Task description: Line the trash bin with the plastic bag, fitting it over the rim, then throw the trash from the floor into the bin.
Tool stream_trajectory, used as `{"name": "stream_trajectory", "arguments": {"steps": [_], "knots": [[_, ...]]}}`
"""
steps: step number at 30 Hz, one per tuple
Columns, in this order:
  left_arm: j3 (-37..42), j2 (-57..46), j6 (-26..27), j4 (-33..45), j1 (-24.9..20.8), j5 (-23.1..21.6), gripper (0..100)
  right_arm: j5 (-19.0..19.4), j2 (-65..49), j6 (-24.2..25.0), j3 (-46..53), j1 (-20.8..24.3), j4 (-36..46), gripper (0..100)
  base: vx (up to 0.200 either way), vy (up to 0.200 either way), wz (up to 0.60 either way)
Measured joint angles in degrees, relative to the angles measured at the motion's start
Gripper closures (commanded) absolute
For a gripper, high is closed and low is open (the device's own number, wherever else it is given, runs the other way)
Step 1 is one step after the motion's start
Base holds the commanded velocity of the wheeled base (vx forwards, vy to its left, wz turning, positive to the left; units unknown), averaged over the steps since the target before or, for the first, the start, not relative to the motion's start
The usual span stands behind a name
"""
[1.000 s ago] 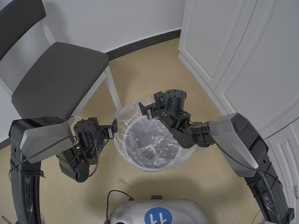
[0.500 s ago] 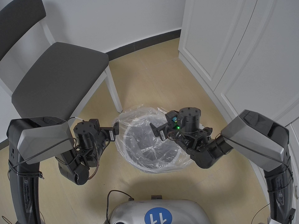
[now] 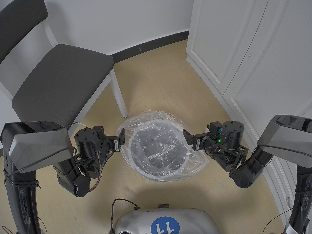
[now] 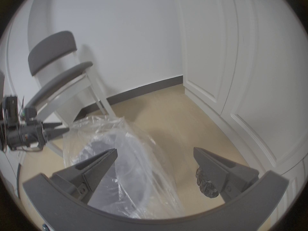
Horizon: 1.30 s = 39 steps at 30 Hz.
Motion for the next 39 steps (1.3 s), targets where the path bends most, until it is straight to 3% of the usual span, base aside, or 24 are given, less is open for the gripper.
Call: {"name": "stream_trajectory", "arguments": {"steps": [9, 13, 22, 30, 39], "knots": [[4.82, -3.67, 2.67, 0.61, -1.18, -0.95, 0, 1.67, -2.56, 0.79, 1.76, -1.11, 2.54, 0, 0.000, 0.000, 0.00], [5.10, -4.41, 3.39, 1.37, -1.52, -0.76, 0, 2.85, -3.90, 1.69, 2.34, -0.63, 8.56, 0, 0.000, 0.000, 0.00], [4.44, -4.78, 6.56, 3.69, -1.57, -0.22, 0, 4.30, -7.19, 9.72, -0.91, 1.15, 24.58, 0, 0.000, 0.000, 0.00], [0.35, -3.47, 7.66, 7.89, -1.44, 3.23, 0, 3.50, -5.17, 9.96, -3.69, 1.60, 24.97, 0, 0.000, 0.000, 0.00], [-5.29, -0.12, 8.18, 9.45, -0.39, 3.82, 0, 3.34, -1.90, 9.73, -5.11, 1.06, 24.91, 0, 0.000, 0.000, 0.00]]}}
